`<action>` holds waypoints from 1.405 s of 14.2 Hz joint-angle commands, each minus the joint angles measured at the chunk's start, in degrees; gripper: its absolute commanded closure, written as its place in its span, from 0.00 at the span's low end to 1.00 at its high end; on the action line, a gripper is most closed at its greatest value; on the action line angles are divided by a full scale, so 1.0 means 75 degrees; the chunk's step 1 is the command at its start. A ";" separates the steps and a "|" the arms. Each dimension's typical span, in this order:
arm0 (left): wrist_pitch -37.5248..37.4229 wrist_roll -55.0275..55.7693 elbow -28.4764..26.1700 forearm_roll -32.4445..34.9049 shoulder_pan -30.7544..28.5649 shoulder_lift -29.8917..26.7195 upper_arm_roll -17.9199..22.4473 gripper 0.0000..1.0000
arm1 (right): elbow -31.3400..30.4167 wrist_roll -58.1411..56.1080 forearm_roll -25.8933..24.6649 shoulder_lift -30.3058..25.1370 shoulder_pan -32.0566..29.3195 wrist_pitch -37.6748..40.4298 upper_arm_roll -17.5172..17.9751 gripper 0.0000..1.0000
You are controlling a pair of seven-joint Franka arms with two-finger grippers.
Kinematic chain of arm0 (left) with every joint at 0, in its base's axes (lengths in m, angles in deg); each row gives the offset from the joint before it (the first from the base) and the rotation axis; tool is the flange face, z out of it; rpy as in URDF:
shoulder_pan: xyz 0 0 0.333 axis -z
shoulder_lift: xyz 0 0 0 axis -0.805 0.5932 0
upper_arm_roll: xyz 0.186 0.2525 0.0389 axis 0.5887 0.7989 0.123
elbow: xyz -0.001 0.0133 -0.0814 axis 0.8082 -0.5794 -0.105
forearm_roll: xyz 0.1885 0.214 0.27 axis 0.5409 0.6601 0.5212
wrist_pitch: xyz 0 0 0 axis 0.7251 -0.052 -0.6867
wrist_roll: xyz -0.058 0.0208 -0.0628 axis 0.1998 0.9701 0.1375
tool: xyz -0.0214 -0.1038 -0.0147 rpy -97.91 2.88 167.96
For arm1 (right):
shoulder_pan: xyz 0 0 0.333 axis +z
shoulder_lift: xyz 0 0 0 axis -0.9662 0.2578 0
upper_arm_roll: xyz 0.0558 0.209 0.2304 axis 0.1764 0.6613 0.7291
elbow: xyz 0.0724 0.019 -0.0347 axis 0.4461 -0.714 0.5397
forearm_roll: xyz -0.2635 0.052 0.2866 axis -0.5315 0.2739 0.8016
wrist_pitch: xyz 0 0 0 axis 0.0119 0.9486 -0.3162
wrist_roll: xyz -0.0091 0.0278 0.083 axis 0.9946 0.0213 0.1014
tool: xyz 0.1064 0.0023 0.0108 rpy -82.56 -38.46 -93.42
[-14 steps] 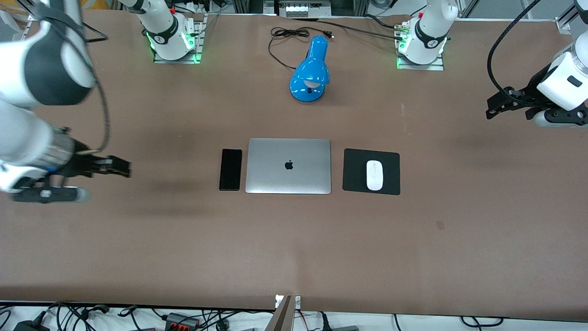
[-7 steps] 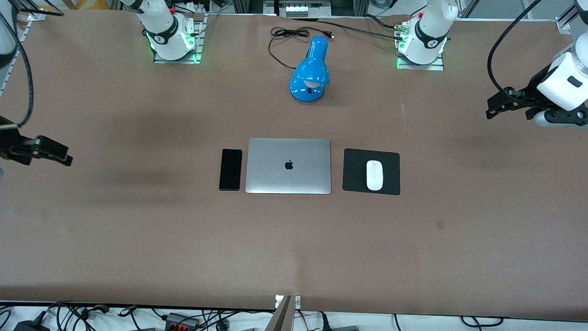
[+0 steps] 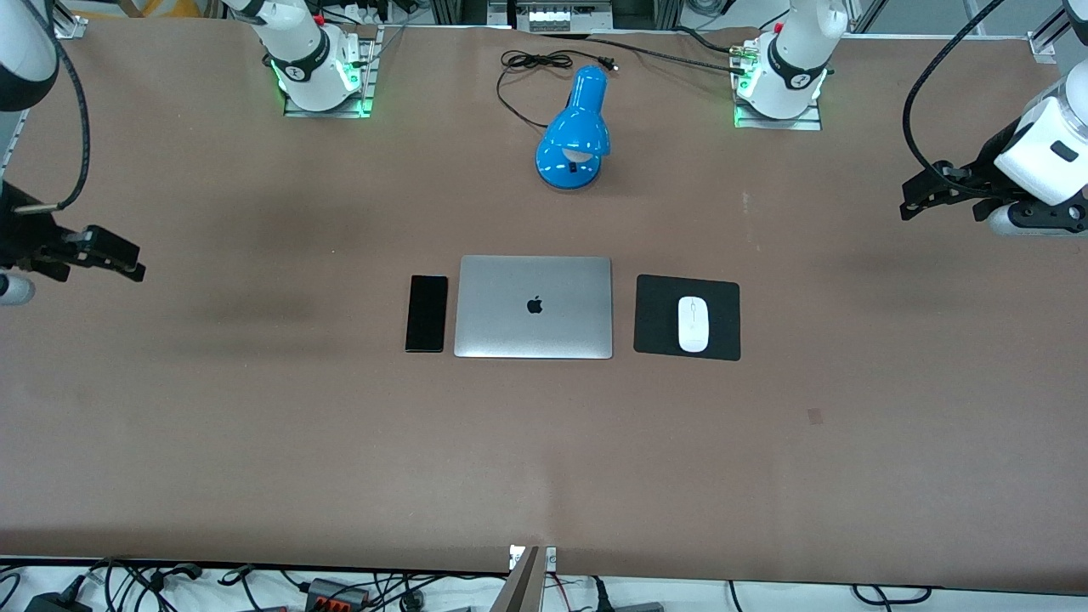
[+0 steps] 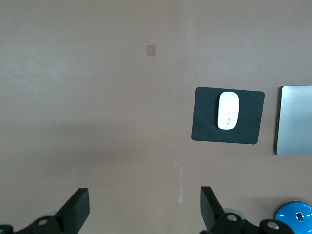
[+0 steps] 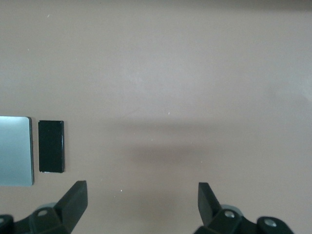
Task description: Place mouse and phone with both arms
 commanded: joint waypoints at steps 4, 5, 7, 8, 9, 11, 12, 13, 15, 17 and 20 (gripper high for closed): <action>-0.0170 -0.0178 0.0162 -0.0047 -0.0003 0.0070 0.0031 0.00 | -0.2326 -0.0128 -0.0056 -0.1591 -0.0034 -0.1014 0.0055 0.00; -0.0170 -0.0166 0.0162 -0.0047 -0.0003 0.0070 0.0031 0.00 | -0.2303 -0.0140 -0.0033 -0.1604 -0.0034 -0.0956 0.0043 0.00; -0.0170 -0.0189 0.0162 -0.0047 -0.0003 0.0070 0.0031 0.00 | -0.2023 -0.0129 -0.0009 -0.1522 -0.0046 -0.0792 0.0043 0.00; -0.0158 -0.0189 0.0162 -0.0047 0.0009 0.0058 0.0031 0.00 | -0.1987 -0.0105 -0.0009 -0.1510 -0.0046 -0.0745 0.0043 0.00; -0.0158 -0.0189 0.0162 -0.0047 0.0009 0.0070 0.0008 0.00 | -0.1963 -0.0105 -0.0009 -0.1510 -0.0057 -0.0663 0.0043 0.00; -0.0158 -0.0201 0.0162 -0.0047 0.0009 0.0070 -0.0004 0.00 | -0.1951 -0.0187 -0.0009 -0.1521 -0.0069 -0.0475 0.0008 0.00; -0.0170 -0.0201 0.0162 -0.0047 0.0009 0.0058 -0.0015 0.00 | -0.1951 -0.0187 -0.0009 -0.1522 -0.0046 -0.0393 0.0020 0.00; -0.0170 -0.0201 0.0162 -0.0047 0.0009 0.0058 -0.0016 0.00 | -0.1951 -0.0187 -0.0009 -0.1522 -0.0046 -0.0381 0.0066 0.00; -0.0170 -0.0201 0.0173 -0.0047 0.0009 0.0058 -0.0016 0.00 | -0.1951 -0.0187 -0.0009 -0.1533 -0.0046 -0.0381 0.0055 0.00; -0.0170 -0.0201 0.0162 -0.0047 0.0009 0.0058 -0.0027 0.00 | -0.1939 -0.0187 -0.0009 -0.1557 -0.0057 -0.0381 0.0032 0.00; -0.0158 -0.0213 0.0162 -0.0047 -0.0003 0.0070 -0.0004 0.00 | -0.1939 -0.0187 0.0002 -0.1557 -0.0279 -0.0381 0.0136 0.00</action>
